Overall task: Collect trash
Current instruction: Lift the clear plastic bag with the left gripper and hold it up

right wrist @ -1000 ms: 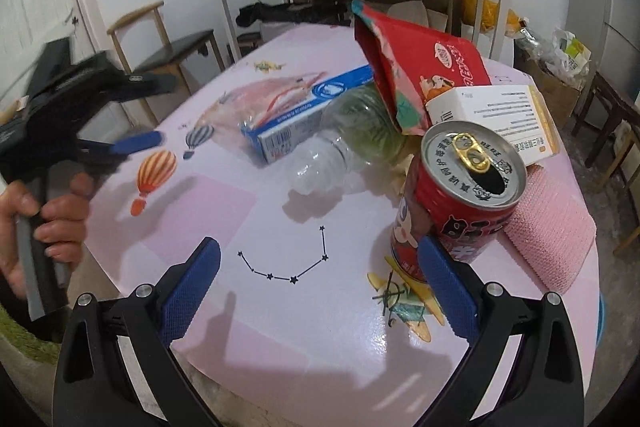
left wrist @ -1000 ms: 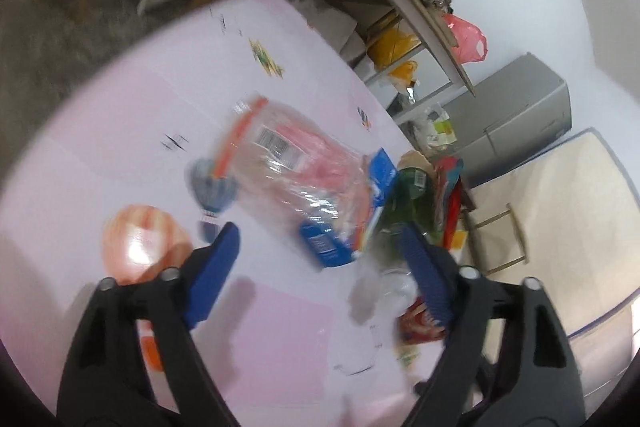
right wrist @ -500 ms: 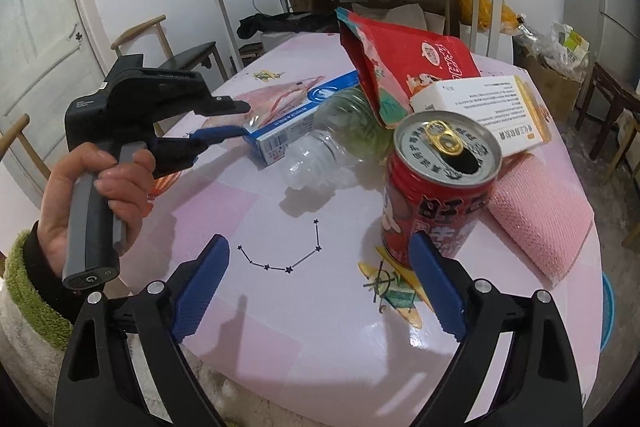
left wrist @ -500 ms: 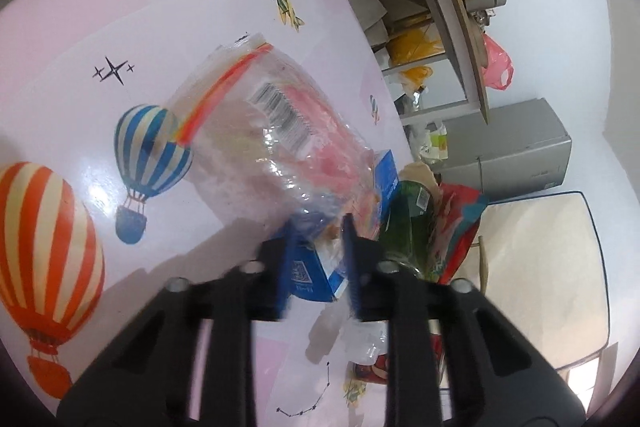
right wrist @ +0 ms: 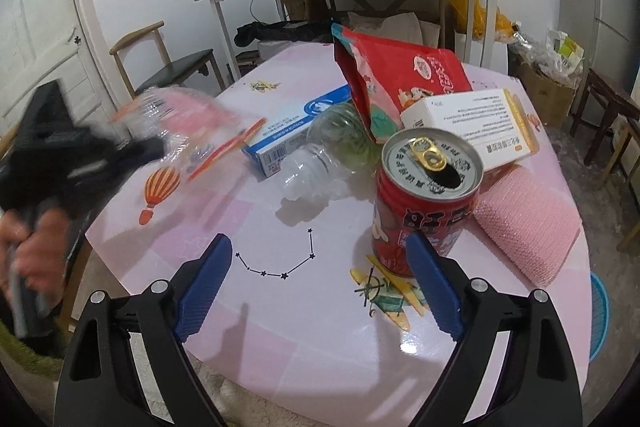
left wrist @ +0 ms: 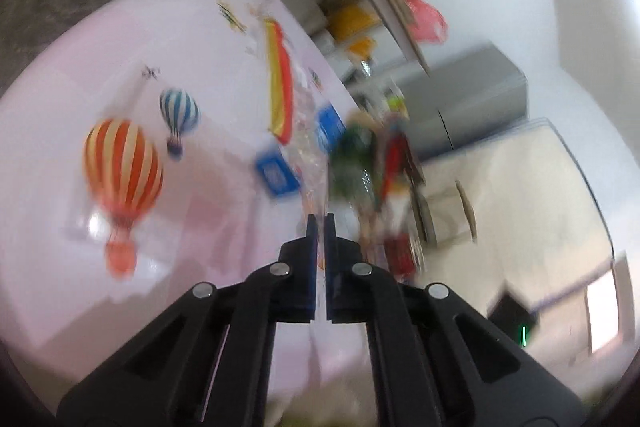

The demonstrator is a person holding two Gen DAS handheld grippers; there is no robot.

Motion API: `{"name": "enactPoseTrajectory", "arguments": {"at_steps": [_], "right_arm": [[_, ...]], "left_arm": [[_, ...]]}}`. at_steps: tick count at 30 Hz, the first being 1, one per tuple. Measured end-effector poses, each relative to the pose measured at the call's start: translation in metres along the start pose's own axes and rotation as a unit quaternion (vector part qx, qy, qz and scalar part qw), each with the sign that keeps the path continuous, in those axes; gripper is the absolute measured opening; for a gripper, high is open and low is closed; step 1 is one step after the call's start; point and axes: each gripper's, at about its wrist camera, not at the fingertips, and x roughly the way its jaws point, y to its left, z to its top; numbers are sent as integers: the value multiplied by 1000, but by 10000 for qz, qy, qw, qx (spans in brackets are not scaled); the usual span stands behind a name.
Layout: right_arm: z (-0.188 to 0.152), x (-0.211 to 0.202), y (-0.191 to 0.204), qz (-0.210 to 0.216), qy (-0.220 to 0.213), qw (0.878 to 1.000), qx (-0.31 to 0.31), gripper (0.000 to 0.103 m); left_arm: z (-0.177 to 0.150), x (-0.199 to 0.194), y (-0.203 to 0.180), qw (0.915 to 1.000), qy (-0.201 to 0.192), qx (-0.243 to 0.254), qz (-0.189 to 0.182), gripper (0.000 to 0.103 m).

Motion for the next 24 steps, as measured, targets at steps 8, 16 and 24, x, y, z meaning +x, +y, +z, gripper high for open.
{"name": "enactPoseTrajectory", "arguments": {"at_steps": [8, 16, 24], "right_arm": [[4, -4, 6, 24, -69, 10000, -44, 86], [10, -2, 31, 210, -45, 9993, -311, 79], [26, 38, 56, 543, 259, 9963, -617, 56]], "left_arm": [[-35, -50, 3, 9913, 745, 172, -1071, 2], [-25, -25, 50, 9954, 747, -397, 452, 18], [-29, -30, 51, 9934, 425, -303, 1020, 28]]}}
